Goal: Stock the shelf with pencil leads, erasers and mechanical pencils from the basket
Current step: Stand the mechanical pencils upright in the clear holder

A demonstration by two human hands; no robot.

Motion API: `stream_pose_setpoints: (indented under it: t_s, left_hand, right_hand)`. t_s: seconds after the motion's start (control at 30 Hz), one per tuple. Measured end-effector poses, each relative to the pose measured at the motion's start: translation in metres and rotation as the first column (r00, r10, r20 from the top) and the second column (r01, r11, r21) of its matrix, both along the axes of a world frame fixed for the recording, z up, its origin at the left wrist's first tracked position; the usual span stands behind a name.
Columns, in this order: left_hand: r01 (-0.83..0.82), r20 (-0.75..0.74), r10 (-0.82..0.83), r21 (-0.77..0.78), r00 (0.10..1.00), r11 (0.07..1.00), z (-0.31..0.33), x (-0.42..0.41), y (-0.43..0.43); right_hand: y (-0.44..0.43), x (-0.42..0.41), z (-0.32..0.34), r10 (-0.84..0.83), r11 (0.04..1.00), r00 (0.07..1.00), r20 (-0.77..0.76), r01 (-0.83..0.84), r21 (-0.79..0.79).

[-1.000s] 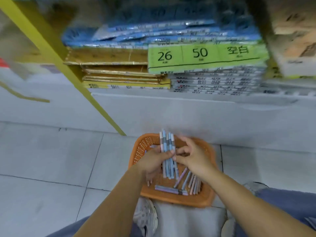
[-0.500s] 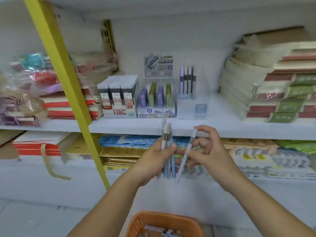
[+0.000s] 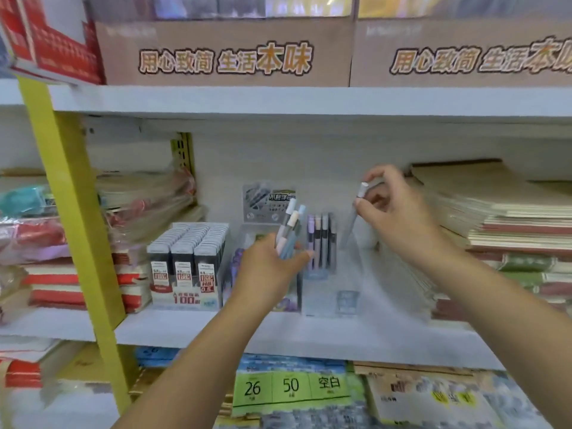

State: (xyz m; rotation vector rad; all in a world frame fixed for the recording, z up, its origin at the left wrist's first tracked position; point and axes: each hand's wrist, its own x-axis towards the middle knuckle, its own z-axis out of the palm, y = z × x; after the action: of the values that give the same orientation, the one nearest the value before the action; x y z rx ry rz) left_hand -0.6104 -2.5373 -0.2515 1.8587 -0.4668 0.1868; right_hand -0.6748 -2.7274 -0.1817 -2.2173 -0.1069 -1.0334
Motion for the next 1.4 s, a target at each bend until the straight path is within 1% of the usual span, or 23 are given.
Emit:
stream_pose_setpoints:
  t_s: [0.07, 0.13, 0.17, 0.3, 0.37, 0.43, 0.57, 0.77, 0.87, 0.9, 0.97, 1.0, 1.03, 1.07, 1.13, 1.17, 1.2, 1.23, 1.27, 1.3, 1.33, 1.4]
  left_hand:
    - [-0.007, -0.027, 0.008, 0.028, 1.000, 1.000, -0.004, 0.008, -0.004]
    - [-0.016, -0.037, 0.019, 0.079, 0.999, 0.997, -0.008, 0.015, -0.004]
    - [-0.006, -0.051, 0.009, 0.075, 0.999, 0.997, -0.010, 0.017, -0.004]
    - [0.066, -0.126, -0.067, -0.009, 0.990, 0.998, -0.016, 0.021, -0.003]
    - [0.097, -0.175, -0.112, -0.093, 0.978, 0.991, -0.017, 0.020, -0.004]
    - [0.119, -0.216, -0.155, -0.170, 0.964, 0.978, -0.018, 0.018, -0.005]
    - [0.128, -0.182, -0.156, -0.160, 0.971, 0.979, -0.021, 0.020, -0.004]
    - [0.122, -0.182, -0.152, -0.166, 0.971, 0.978, -0.021, 0.021, -0.003]
    - [0.127, -0.193, -0.160, -0.172, 0.968, 0.977, -0.020, 0.020, -0.003]
    - [0.137, -0.189, -0.169, -0.169, 0.967, 0.976, -0.019, 0.019, -0.002]
    - [0.182, -0.171, -0.213, -0.180, 0.962, 0.967, -0.018, 0.017, 0.000]
    - [0.216, -0.161, -0.248, -0.193, 0.955, 0.957, -0.017, 0.016, 0.001]
    - [0.251, -0.157, -0.285, -0.204, 0.946, 0.946, -0.016, 0.014, 0.003]
    - [0.282, -0.157, -0.318, -0.213, 0.935, 0.935, -0.015, 0.013, 0.005]
    - [0.329, -0.159, -0.366, -0.216, 0.917, 0.919, -0.012, 0.011, 0.007]
    - [0.347, -0.155, -0.384, -0.219, 0.910, 0.912, -0.011, 0.011, 0.008]
    - [0.365, -0.146, -0.402, -0.227, 0.904, 0.903, -0.010, 0.010, 0.008]
    - [0.388, -0.137, -0.425, -0.235, 0.895, 0.891, -0.009, 0.009, 0.007]
    - [0.414, -0.130, -0.452, -0.240, 0.882, 0.878, -0.009, 0.008, 0.006]
    - [0.442, -0.129, -0.480, -0.242, 0.868, 0.864, -0.009, 0.006, 0.006]
    - [0.464, -0.135, -0.504, -0.245, 0.853, 0.851, -0.008, 0.005, 0.005]
    - [0.474, -0.173, -0.526, -0.269, 0.833, 0.838, -0.008, 0.003, 0.004]
  right_hand:
    - [-0.006, 0.016, -0.004, -0.058, 0.994, 0.998, -0.030, 0.055, -0.093]
    - [-0.010, 0.028, -0.008, -0.079, 0.991, 0.995, -0.066, 0.071, -0.117]
    - [-0.012, 0.034, -0.010, -0.088, 0.990, 0.993, -0.079, 0.078, -0.114]
    - [-0.019, 0.042, -0.015, -0.094, 0.995, 0.994, -0.061, 0.091, -0.042]
    - [-0.020, 0.041, -0.019, -0.039, 0.999, 0.998, -0.041, 0.038, -0.020]
    - [-0.017, 0.040, -0.023, 0.006, 0.999, 0.999, -0.042, -0.007, -0.037]
    - [-0.010, 0.042, -0.032, 0.014, 0.990, 0.996, -0.083, -0.025, -0.137]
    - [-0.009, 0.043, -0.033, -0.041, 0.981, 0.990, -0.132, 0.015, -0.192]
    - [-0.008, 0.045, -0.034, -0.088, 0.957, 0.986, -0.139, 0.045, -0.287]
    - [-0.007, 0.047, -0.036, -0.125, 0.930, 0.985, -0.121, 0.074, -0.359]
    - [-0.007, 0.050, -0.038, -0.227, 0.841, 0.971, -0.076, 0.156, -0.518]
    - [-0.007, 0.051, -0.039, -0.268, 0.808, 0.961, -0.070, 0.184, -0.560]
    - [-0.007, 0.051, -0.040, -0.289, 0.798, 0.955, -0.073, 0.198, -0.569]
    - [-0.007, 0.049, -0.040, -0.289, 0.808, 0.955, -0.073, 0.203, -0.553]
    - [-0.004, 0.043, -0.040, -0.233, 0.867, 0.972, -0.037, 0.190, -0.461]
    - [0.001, 0.040, -0.039, -0.176, 0.911, 0.984, -0.029, 0.152, -0.383]
    - [0.006, 0.037, -0.037, -0.093, 0.958, 0.994, -0.055, 0.074, -0.277]
    - [0.013, 0.035, -0.035, 0.016, 0.989, 0.993, -0.118, -0.032, -0.143]
    - [0.019, 0.032, -0.034, 0.140, 0.990, 0.972, -0.190, -0.141, 0.006]
    - [0.025, 0.030, -0.034, 0.253, 0.964, 0.938, -0.238, -0.223, 0.145]
    - [0.029, 0.028, -0.033, 0.333, 0.929, 0.909, -0.250, -0.271, 0.253]
    - [0.031, 0.026, -0.030, 0.405, 0.869, 0.890, -0.208, -0.304, 0.391]
